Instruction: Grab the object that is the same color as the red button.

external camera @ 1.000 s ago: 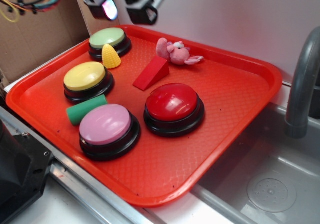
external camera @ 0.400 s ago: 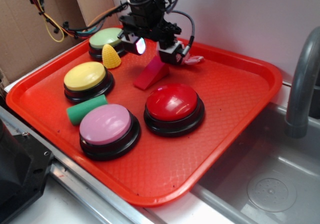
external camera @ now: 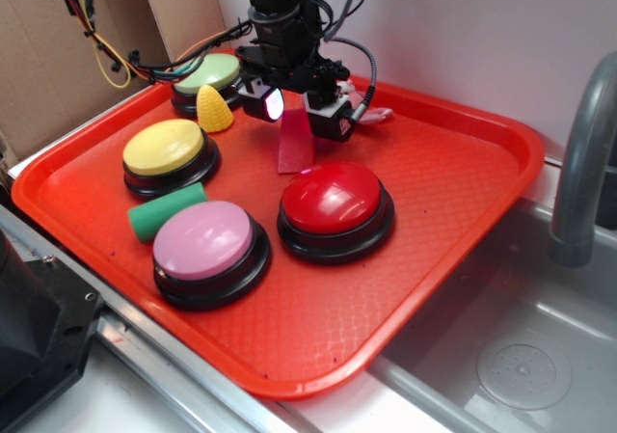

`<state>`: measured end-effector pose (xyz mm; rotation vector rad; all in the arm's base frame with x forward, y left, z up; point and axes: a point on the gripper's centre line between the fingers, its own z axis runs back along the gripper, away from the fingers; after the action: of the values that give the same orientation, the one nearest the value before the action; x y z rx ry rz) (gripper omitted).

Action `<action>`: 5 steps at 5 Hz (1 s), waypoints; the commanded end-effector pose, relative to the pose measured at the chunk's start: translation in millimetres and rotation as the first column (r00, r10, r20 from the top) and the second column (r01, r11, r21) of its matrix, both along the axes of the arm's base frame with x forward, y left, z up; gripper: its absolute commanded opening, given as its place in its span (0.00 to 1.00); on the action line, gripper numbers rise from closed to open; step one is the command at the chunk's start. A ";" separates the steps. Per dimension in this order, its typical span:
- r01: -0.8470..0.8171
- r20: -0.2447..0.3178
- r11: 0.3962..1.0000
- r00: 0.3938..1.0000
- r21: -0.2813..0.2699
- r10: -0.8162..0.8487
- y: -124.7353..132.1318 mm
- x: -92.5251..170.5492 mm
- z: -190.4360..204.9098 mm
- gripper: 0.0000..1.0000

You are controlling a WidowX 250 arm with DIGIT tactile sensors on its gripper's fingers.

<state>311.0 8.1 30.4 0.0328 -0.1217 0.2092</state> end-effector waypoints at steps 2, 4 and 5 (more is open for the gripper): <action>-0.103 0.019 0.995 0.995 0.015 0.103 5.0 1.4 1.6 1.00; -0.105 0.056 0.993 0.993 0.048 0.102 10.1 5.6 2.0 0.00; -0.001 0.078 0.991 0.997 0.136 -0.010 7.9 7.5 21.9 0.00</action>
<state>307.2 14.8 25.5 0.1647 -0.1233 0.2092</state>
